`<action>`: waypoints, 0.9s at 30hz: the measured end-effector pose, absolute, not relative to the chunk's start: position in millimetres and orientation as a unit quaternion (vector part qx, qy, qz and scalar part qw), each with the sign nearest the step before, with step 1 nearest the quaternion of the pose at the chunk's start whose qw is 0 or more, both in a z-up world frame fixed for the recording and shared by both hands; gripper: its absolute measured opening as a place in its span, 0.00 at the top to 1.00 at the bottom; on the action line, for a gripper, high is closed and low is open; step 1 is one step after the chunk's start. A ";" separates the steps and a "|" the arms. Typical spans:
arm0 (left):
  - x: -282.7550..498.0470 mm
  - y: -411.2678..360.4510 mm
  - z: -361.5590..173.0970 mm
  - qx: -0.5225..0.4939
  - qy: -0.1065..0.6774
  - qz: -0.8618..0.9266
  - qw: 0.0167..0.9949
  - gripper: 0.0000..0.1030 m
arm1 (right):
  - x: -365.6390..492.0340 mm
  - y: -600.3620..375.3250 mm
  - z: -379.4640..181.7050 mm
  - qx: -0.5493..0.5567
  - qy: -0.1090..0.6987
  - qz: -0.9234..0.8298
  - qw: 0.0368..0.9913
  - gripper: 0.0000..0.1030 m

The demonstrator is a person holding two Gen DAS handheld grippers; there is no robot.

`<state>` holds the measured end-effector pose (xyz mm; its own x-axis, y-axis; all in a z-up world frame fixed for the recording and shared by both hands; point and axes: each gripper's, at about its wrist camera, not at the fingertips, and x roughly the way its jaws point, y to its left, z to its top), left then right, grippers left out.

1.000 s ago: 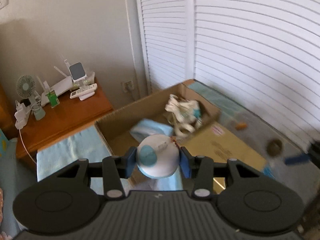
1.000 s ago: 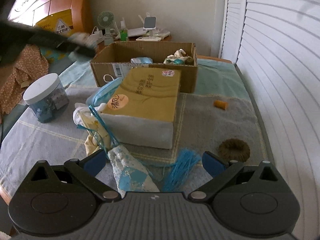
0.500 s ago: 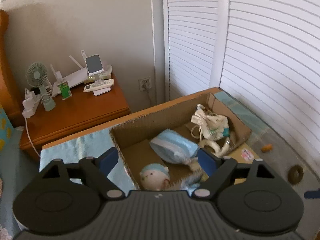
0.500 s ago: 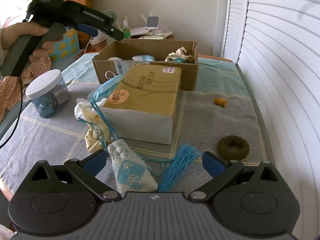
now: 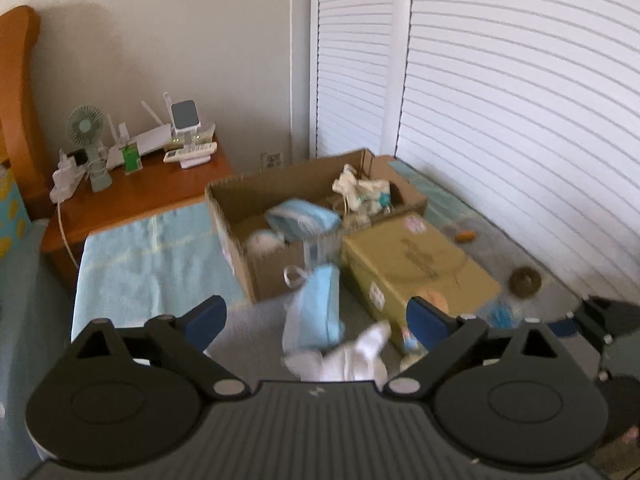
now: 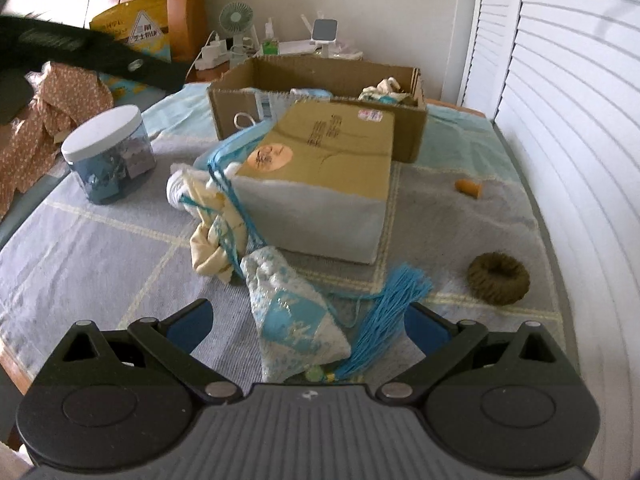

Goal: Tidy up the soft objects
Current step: 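Move the left tool to the white cloth bunny and close on it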

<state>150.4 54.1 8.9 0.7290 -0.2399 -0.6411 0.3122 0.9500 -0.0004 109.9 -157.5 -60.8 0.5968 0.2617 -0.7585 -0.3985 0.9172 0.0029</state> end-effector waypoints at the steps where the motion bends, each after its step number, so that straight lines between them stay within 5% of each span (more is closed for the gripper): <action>1: 145.4 53.6 5.8 0.056 0.339 -0.148 0.928 0.06 | 110.4 -156.6 -63.1 -0.085 0.411 0.186 0.889 0.00; 21: 146.6 41.7 -51.3 0.062 0.381 -0.134 0.913 0.07 | 103.6 -181.1 -75.1 -0.105 0.405 0.165 0.893 0.00; 27: 152.6 37.1 -59.4 0.064 0.378 -0.145 0.912 0.17 | 100.1 -181.8 -75.4 -0.104 0.395 0.166 0.897 0.00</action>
